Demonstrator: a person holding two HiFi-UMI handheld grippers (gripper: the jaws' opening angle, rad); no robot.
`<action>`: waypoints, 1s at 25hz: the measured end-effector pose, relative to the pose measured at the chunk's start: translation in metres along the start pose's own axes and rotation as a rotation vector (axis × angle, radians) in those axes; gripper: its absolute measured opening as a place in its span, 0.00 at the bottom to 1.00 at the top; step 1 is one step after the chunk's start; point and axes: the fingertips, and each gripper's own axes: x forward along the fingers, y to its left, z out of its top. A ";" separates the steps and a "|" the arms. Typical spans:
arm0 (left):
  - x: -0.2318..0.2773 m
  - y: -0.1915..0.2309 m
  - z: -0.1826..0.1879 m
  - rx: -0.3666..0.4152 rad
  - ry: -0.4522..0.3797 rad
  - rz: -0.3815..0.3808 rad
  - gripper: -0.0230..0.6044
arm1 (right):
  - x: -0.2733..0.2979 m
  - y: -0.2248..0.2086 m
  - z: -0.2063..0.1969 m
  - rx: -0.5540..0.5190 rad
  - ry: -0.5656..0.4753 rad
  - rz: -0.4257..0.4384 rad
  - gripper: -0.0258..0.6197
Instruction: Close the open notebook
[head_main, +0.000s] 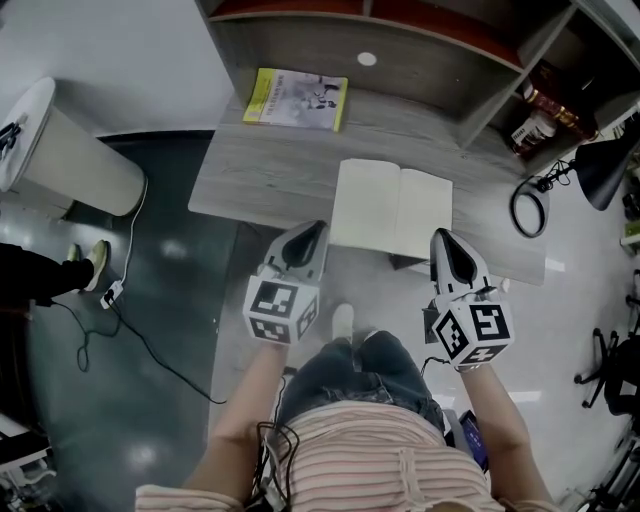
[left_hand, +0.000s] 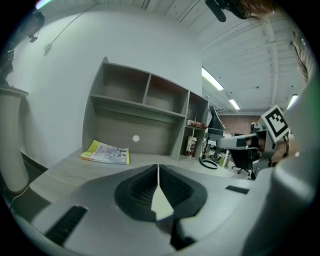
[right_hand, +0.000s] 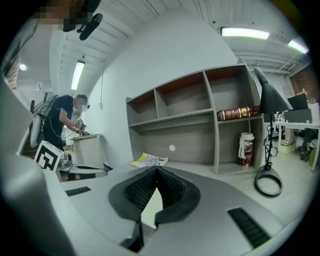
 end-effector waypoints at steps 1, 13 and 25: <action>0.002 0.000 -0.003 -0.001 0.012 0.000 0.06 | 0.002 -0.001 -0.001 -0.001 0.004 0.001 0.05; 0.018 0.009 -0.048 -0.137 0.130 0.055 0.06 | 0.022 -0.015 -0.006 -0.012 0.054 0.031 0.05; 0.035 0.014 -0.090 -0.263 0.226 0.091 0.12 | 0.046 -0.015 -0.026 -0.030 0.128 0.085 0.05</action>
